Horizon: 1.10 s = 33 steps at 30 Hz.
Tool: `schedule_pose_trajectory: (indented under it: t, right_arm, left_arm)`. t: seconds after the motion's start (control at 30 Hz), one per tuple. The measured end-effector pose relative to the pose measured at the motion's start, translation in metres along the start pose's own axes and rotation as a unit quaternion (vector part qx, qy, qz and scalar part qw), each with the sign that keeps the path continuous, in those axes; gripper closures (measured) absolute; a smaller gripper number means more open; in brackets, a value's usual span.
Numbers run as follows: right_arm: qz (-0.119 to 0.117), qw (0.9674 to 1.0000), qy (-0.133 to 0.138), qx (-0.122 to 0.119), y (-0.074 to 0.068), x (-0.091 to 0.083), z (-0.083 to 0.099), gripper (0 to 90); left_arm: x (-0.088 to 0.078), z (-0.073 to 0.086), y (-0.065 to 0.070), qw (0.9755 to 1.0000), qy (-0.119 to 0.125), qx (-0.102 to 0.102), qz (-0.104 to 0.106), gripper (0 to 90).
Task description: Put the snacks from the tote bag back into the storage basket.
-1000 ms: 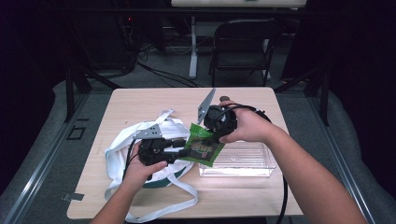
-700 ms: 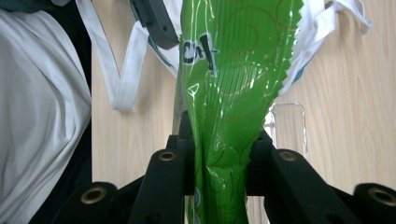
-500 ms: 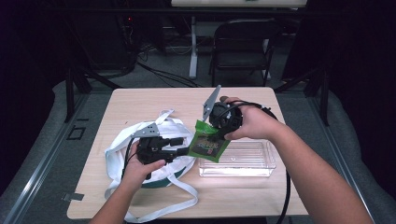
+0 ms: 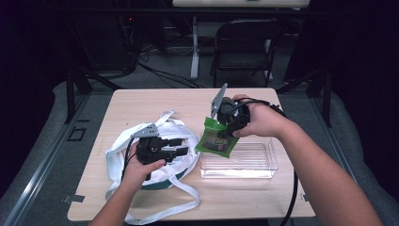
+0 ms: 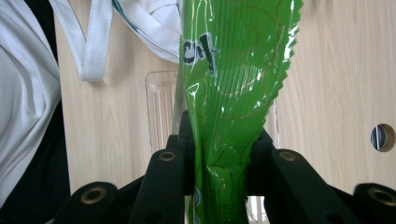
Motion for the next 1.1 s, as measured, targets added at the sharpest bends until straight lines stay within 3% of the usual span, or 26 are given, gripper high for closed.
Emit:
schedule_pose_trajectory:
  t: [1.1]
  right_arm:
    - [0.037,0.998,-0.051,-0.009,0.019,0.023,0.016,74.0]
  left_arm:
    - [0.0,0.003,-0.007,0.9999,-0.002,-0.015,-0.008,48.7]
Point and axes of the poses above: each handheld gripper's, and its own axes: x roughly forward along the jaws, z roughly out of its underside, y roughly to its right, the point moved 1 cm from there along x, roughly forward along the jaws
